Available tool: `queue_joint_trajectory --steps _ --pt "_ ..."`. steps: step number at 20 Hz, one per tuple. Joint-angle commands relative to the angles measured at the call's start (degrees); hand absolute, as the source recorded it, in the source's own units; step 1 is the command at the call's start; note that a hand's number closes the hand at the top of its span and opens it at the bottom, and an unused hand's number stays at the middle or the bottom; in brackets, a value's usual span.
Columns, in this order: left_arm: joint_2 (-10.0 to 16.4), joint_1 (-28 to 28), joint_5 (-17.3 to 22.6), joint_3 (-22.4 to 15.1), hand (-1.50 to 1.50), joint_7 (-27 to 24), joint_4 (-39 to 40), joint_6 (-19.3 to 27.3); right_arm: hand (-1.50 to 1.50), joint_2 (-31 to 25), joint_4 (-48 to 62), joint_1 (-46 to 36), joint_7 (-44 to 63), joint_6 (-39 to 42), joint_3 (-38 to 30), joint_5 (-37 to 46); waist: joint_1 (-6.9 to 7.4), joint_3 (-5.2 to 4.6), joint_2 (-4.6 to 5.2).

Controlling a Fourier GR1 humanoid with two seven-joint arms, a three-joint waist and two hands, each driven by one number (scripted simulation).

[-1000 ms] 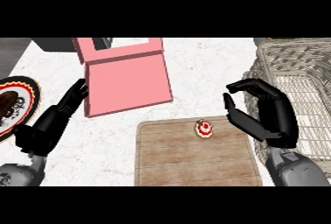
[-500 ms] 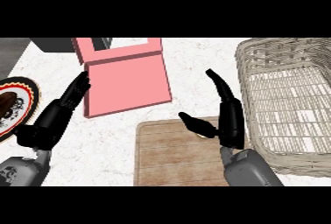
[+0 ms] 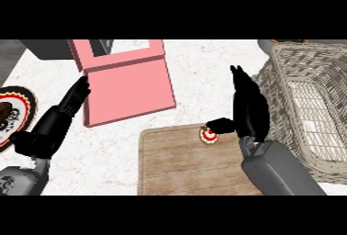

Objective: Pick the cupcake from the cutting board and place it in the basket

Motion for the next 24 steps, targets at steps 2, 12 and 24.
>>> queue_joint_trajectory --steps 2,12,24 --pt "0.67 0.0 0.77 0.77 0.0 -0.25 0.95 -1.54 -1.5 2.94 -6.75 -4.0 16.93 20.33 3.19 -2.99 0.09 0.23 0.1" --pt "-1.7 0.35 -1.57 -0.43 0.0 0.64 -1.77 1.08 -1.5 4.41 -26.96 -6.2 36.37 38.38 -1.3 -12.19 -0.16 0.56 0.41" --pt "-3.01 1.29 -1.84 0.81 0.0 -2.02 0.23 -1.49 -1.5 6.64 -33.82 3.2 34.62 34.71 0.85 -4.31 1.48 0.63 1.33"
